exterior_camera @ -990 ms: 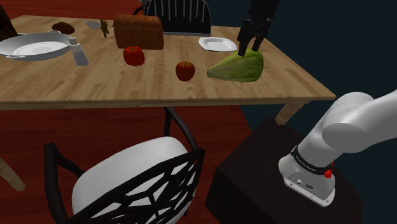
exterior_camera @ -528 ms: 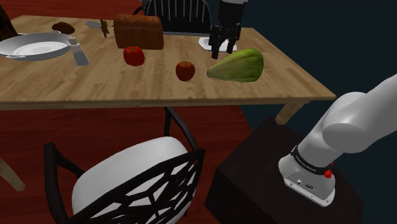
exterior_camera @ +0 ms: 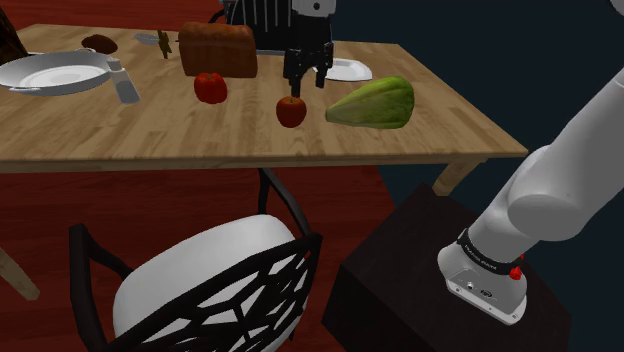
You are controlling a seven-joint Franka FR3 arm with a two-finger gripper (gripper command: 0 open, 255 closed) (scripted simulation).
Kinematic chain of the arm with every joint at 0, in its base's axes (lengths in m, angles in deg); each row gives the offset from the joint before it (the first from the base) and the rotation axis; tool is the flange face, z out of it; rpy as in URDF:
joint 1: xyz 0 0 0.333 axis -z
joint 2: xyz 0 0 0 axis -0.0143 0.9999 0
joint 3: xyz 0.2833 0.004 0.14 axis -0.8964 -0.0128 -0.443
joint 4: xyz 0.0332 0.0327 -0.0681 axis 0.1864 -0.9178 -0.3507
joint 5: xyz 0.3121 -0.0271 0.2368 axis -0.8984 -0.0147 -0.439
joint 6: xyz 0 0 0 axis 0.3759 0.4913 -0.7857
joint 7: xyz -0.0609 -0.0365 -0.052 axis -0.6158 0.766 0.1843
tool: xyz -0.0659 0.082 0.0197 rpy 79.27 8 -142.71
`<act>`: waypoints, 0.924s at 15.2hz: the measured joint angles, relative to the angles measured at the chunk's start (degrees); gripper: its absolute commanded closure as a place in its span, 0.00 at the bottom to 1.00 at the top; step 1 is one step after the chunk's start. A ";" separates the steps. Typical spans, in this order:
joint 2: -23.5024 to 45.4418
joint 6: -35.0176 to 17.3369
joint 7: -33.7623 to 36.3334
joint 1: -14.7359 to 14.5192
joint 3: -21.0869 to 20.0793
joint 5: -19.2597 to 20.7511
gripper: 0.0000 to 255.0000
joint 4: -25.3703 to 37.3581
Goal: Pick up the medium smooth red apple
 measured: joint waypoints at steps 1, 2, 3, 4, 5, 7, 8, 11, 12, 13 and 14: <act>2.66 0.00 0.72 -0.43 -0.52 0.63 0.00 2.44; 5.00 -0.08 1.28 -0.84 -0.93 1.26 0.00 4.48; 7.39 0.37 1.62 -1.17 -1.19 1.91 0.00 7.06; 9.41 0.76 1.98 -1.50 -1.38 2.47 0.00 9.28; 10.58 0.43 2.08 -1.63 -1.44 2.77 0.00 10.02; 11.22 -1.04 2.20 -1.77 -1.50 2.95 0.00 9.12; 11.45 -1.61 2.22 -1.79 -1.50 3.01 0.00 8.79; 12.16 -4.13 2.21 -1.82 -1.47 3.19 0.00 6.93; 12.22 -4.58 2.19 -1.80 -1.45 3.20 0.00 6.53; 12.22 -4.77 2.22 -1.82 -1.46 3.21 1.00 6.36; 12.19 -4.89 2.23 -1.82 -1.47 3.21 1.00 6.31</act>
